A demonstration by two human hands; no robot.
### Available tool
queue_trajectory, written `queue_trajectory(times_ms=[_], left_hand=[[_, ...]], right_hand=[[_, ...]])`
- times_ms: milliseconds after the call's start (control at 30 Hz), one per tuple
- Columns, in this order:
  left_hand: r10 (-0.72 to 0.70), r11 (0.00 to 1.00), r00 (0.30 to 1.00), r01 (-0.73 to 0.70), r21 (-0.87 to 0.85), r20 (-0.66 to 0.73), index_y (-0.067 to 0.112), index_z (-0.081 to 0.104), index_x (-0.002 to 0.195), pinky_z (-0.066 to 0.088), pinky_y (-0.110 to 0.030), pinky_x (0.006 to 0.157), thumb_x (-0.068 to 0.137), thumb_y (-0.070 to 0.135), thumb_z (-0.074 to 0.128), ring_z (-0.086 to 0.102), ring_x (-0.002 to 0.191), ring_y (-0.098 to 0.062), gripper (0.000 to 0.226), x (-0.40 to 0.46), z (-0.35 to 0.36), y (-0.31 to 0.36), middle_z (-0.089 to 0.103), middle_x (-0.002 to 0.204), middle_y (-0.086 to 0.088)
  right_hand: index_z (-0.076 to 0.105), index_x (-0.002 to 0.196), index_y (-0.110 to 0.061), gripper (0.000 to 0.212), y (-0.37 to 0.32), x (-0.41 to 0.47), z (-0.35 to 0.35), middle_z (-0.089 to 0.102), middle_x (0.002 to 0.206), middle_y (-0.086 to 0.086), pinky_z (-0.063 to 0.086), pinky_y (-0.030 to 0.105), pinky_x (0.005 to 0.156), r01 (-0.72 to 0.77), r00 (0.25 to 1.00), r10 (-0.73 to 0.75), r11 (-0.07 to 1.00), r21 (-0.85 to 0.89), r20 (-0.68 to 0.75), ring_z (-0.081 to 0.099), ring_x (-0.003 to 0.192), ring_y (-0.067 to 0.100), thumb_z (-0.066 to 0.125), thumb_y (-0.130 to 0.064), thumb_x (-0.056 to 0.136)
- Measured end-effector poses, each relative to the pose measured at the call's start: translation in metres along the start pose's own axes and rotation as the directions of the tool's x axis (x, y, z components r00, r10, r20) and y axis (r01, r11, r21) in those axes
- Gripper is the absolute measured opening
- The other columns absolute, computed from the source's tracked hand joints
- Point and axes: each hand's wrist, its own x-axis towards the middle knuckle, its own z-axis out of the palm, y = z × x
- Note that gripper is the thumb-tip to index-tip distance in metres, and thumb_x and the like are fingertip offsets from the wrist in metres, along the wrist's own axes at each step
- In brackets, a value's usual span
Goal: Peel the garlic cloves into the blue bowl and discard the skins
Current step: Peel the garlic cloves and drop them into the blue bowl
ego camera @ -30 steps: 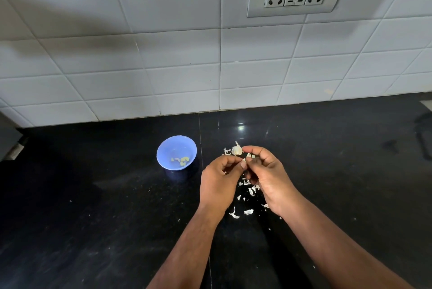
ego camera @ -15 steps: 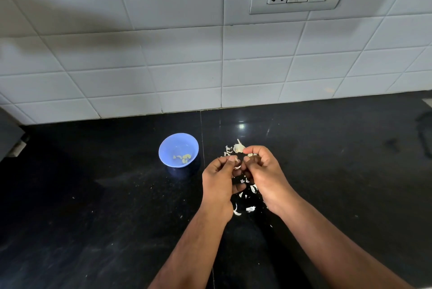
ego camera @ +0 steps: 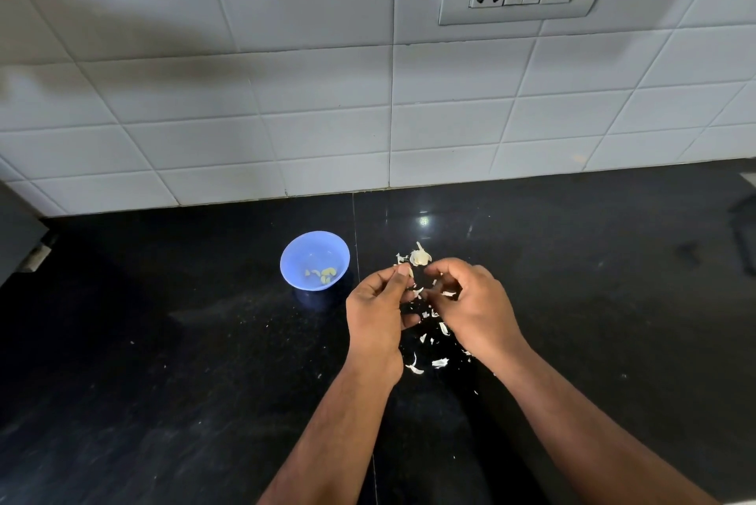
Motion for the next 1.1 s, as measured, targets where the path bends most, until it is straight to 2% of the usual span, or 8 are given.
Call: queue_trajectory(times_ms=[100, 233, 467, 600, 800, 900, 1033, 1100], left_hand=[[0.000, 1.000, 1.000, 0.000, -0.010, 0.003, 0.016, 0.080, 0.102, 0.057, -0.028, 0.062, 0.100, 0.024, 0.073, 0.067, 0.080, -0.007, 0.011, -0.002, 0.001, 0.000, 0.076, 0.085, 0.004], [-0.006, 0.999, 1.000, 0.006, -0.031, 0.005, 0.015, 0.081, 0.101, 0.054, -0.027, 0.061, 0.100, 0.024, 0.073, 0.067, 0.082, -0.010, 0.012, -0.005, 0.002, 0.000, 0.078, 0.089, 0.000], [0.013, 1.000, 1.000, -0.013, -0.004, 0.004, 0.015, 0.081, 0.101, 0.055, -0.026, 0.061, 0.100, 0.024, 0.072, 0.068, 0.081, -0.006, 0.012, -0.006, 0.001, 0.001, 0.077, 0.087, 0.005], [0.018, 1.000, 0.999, -0.018, 0.001, 0.026, 0.015, 0.080, 0.099, 0.054, -0.027, 0.059, 0.100, 0.023, 0.073, 0.068, 0.085, -0.011, 0.012, -0.007, 0.001, 0.001, 0.078, 0.090, 0.000], [-0.038, 0.999, 0.996, 0.040, -0.030, 0.080, 0.010, 0.079, 0.099, 0.055, -0.030, 0.060, 0.103, 0.020, 0.068, 0.073, 0.086, -0.019, 0.015, -0.010, 0.003, 0.002, 0.079, 0.103, -0.017], [-0.075, 0.995, 0.989, 0.083, -0.055, 0.126, 0.010, 0.079, 0.105, 0.056, -0.033, 0.061, 0.103, 0.020, 0.067, 0.074, 0.086, -0.019, 0.016, -0.009, 0.002, 0.003, 0.080, 0.101, -0.013], [-0.106, 0.988, 0.979, 0.123, -0.089, 0.175, 0.012, 0.077, 0.098, 0.056, -0.035, 0.062, 0.101, 0.017, 0.068, 0.074, 0.077, -0.018, 0.011, -0.008, 0.005, 0.008, 0.077, 0.088, -0.006], [-0.128, 0.985, 0.976, 0.146, -0.094, 0.174, 0.010, 0.077, 0.100, 0.057, -0.035, 0.062, 0.101, 0.016, 0.067, 0.075, 0.078, -0.018, 0.011, -0.006, 0.006, 0.010, 0.078, 0.088, -0.006]], right_hand=[[0.077, 0.111, -0.028, 0.023, -0.004, 0.001, 0.000, 0.068, 0.105, -0.016, 0.056, 0.032, 0.092, 0.043, 0.999, -0.041, 0.993, 0.107, -0.017, 0.066, 0.102, 0.004, 0.077, -0.014, 0.092], [0.080, 0.114, -0.027, 0.020, -0.010, -0.001, 0.000, 0.075, 0.108, -0.016, 0.056, 0.018, 0.092, -0.007, 0.999, -0.002, 0.972, 0.234, 0.039, 0.068, 0.102, -0.005, 0.074, -0.020, 0.096], [0.080, 0.106, -0.025, 0.011, -0.012, 0.000, -0.001, 0.073, 0.101, -0.016, 0.051, 0.011, 0.084, 0.018, 1.000, -0.016, 0.975, 0.221, -0.008, 0.067, 0.098, -0.004, 0.072, -0.024, 0.098], [0.076, 0.099, -0.028, 0.008, -0.014, 0.000, -0.003, 0.070, 0.097, -0.015, 0.053, 0.016, 0.080, 0.021, 1.000, -0.023, 0.982, 0.190, 0.011, 0.066, 0.094, -0.001, 0.069, -0.025, 0.099], [0.070, 0.086, -0.028, 0.012, -0.018, 0.001, -0.003, 0.068, 0.088, -0.011, 0.058, 0.035, 0.071, 0.002, 1.000, -0.001, 0.984, 0.178, -0.007, 0.066, 0.077, 0.010, 0.064, -0.039, 0.087], [0.068, 0.088, -0.030, 0.008, -0.014, 0.001, -0.003, 0.066, 0.089, -0.012, 0.058, 0.036, 0.071, 0.015, 0.999, -0.010, 0.990, 0.137, -0.034, 0.065, 0.077, 0.010, 0.064, -0.037, 0.091], [0.066, 0.093, -0.032, 0.008, -0.009, 0.003, -0.002, 0.064, 0.092, -0.014, 0.059, 0.040, 0.071, -0.006, 0.997, 0.013, 0.995, 0.096, -0.071, 0.064, 0.078, 0.009, 0.061, -0.038, 0.095], [0.066, 0.097, -0.033, 0.013, -0.007, 0.004, -0.003, 0.064, 0.094, -0.015, 0.059, 0.039, 0.071, 0.009, 0.998, -0.005, 0.998, 0.055, -0.069, 0.064, 0.078, 0.008, 0.058, -0.043, 0.096]])
